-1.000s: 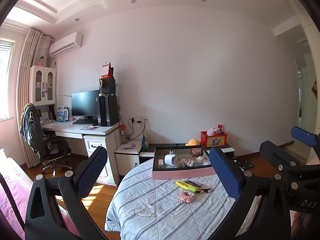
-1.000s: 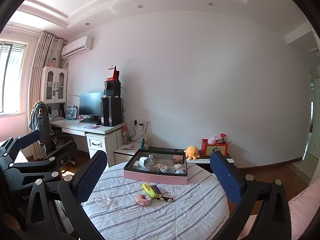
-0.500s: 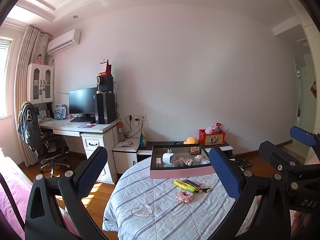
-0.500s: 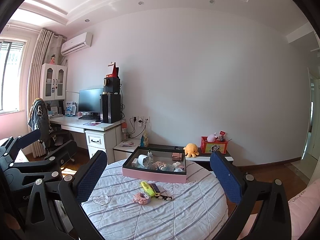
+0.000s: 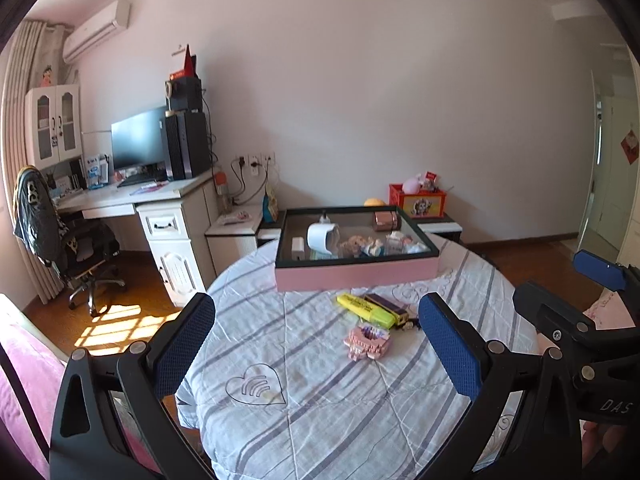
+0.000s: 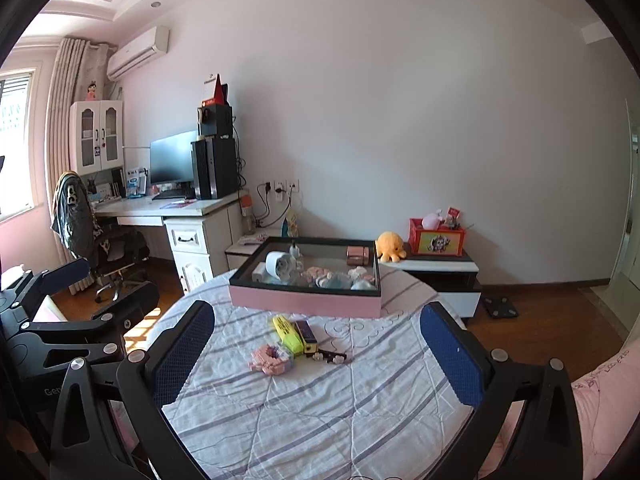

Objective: Organize rigid objects
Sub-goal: 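Grasp the pink block figure with the left gripper while the right grasps the keychain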

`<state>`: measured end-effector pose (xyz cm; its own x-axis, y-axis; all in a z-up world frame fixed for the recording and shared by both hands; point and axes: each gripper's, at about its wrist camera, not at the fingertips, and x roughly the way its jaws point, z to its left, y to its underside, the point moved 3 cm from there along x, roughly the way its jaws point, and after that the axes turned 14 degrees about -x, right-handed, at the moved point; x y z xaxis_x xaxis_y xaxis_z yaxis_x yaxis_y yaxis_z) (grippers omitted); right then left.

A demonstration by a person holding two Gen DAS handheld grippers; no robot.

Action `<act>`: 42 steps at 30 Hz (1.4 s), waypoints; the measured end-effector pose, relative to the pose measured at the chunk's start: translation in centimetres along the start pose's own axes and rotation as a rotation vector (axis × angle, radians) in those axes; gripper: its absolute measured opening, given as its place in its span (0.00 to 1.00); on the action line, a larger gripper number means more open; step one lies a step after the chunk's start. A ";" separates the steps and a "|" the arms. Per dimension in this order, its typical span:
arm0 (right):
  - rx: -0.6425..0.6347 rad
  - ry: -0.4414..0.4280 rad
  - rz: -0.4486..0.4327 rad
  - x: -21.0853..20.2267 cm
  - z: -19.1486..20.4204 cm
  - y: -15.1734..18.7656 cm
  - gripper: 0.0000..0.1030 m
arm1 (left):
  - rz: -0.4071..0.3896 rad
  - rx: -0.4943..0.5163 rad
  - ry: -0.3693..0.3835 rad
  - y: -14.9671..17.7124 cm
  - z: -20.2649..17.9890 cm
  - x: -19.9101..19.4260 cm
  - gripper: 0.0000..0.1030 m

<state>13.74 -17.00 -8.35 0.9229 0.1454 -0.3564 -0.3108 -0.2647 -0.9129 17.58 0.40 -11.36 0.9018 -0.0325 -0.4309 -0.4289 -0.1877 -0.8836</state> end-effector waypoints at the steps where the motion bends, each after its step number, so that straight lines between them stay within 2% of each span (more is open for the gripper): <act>1: 0.007 -0.009 0.025 1.2 -0.2 0.8 1.00 | 0.034 0.000 -0.002 0.6 -0.1 1.5 1.00; 6: 0.040 -0.038 0.154 7.1 -1.7 4.8 1.00 | 0.185 0.008 -0.012 3.7 -1.0 8.0 1.00; 12: 0.065 -0.063 0.275 12.2 -3.2 8.8 1.00 | 0.302 0.028 -0.025 6.3 -2.1 13.6 1.00; 20: 0.063 -0.095 0.367 16.6 -3.9 11.1 1.00 | 0.432 0.054 -0.032 7.7 -2.8 18.9 1.00; 23: 0.062 -0.113 0.396 17.7 -3.8 11.1 1.00 | 0.494 0.056 -0.011 8.2 -2.9 20.4 0.91; 24: 0.055 -0.119 0.402 17.9 -3.7 10.9 1.00 | 0.487 0.056 -0.008 8.1 -3.0 20.5 0.88; 25: 0.045 -0.117 0.404 18.1 -3.6 10.7 1.00 | 0.476 0.053 0.013 7.9 -3.1 20.4 0.75; 27: 0.036 -0.115 0.404 18.4 -3.4 10.4 1.00 | 0.467 0.066 0.039 7.8 -3.3 20.2 0.58; 30: 0.006 -0.115 0.431 19.3 -2.9 10.2 1.00 | 0.461 0.051 0.055 7.5 -2.5 19.8 0.58; 32: -0.016 -0.125 0.456 20.3 -2.6 10.3 1.00 | 0.450 0.061 0.035 7.4 -1.8 19.4 0.58; 36: -0.112 -0.190 0.519 22.6 -1.2 10.0 1.00 | 0.437 0.043 0.012 7.2 0.0 18.7 0.58; 39: -0.180 -0.217 0.503 23.8 -0.3 9.1 0.99 | 0.437 0.017 0.005 7.1 1.2 18.4 0.58; 40: -0.192 -0.231 0.506 24.3 0.0 9.0 0.98 | 0.439 0.012 0.002 7.1 1.4 18.3 0.58; 42: -0.192 -0.272 0.515 25.0 0.3 8.9 0.87 | 0.437 0.001 0.000 7.2 1.9 18.0 0.58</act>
<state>34.02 -15.44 -25.45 0.5662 0.1846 -0.8034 -0.6319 -0.5287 -0.5667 30.66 0.31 -25.84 0.6353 -0.1091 -0.7645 -0.7705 -0.1554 -0.6182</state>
